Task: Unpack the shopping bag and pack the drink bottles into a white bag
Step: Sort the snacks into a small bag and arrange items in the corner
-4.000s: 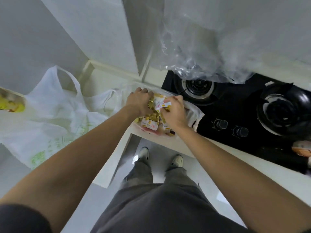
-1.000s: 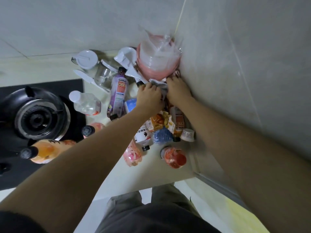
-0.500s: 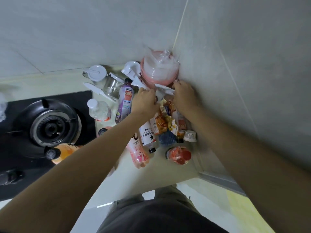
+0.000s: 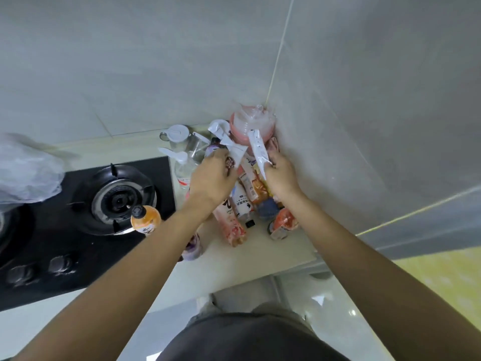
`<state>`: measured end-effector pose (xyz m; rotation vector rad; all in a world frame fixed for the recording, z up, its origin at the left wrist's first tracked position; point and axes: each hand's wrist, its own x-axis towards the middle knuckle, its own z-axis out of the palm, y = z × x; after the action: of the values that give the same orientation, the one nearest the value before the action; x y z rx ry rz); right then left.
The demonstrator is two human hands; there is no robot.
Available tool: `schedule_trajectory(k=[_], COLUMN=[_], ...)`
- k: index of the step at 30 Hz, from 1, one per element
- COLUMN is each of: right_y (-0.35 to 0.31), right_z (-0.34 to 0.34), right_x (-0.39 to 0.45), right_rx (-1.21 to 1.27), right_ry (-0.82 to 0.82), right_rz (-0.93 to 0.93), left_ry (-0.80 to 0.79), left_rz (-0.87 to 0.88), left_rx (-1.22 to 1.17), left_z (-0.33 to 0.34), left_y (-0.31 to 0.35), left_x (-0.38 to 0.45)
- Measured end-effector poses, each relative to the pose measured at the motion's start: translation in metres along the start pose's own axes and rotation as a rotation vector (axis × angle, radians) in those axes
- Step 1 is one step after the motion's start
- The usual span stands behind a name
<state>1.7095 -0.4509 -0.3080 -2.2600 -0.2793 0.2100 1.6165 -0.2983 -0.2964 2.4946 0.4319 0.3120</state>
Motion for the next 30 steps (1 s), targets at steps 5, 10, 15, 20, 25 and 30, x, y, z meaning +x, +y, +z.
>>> schedule_trajectory(k=[5,10,15,20,25,30], right_y=[-0.031,-0.048,-0.068,-0.109,-0.168,-0.224], right_z=[0.001,0.014,0.046,0.101,0.177,0.271], right_x=[-0.06,-0.128,-0.201,-0.266,-0.334,-0.408], right_rx=[0.289,0.335,0.378,0.343,0.309,0.295], right_ry=[-0.097,-0.289,-0.458,-0.608,-0.766,-0.901], right_rz=[-0.054,-0.075,-0.124,-0.211,-0.261,-0.254], left_ry=[0.155,0.315,0.385,0.474,0.586,0.674], left_rz=[-0.079,-0.243,-0.387,-0.522,-0.676,-0.817], left_rx=[-0.087,-0.13,-0.074,-0.064,-0.067,-0.051], left_z=[-0.045,-0.08,-0.112,-0.156,-0.211,-0.265], left_y=[-0.001,-0.018,-0.036,-0.067,-0.123,-0.199], left_x=[-0.06,-0.146,-0.237,-0.318,-0.401,-0.484])
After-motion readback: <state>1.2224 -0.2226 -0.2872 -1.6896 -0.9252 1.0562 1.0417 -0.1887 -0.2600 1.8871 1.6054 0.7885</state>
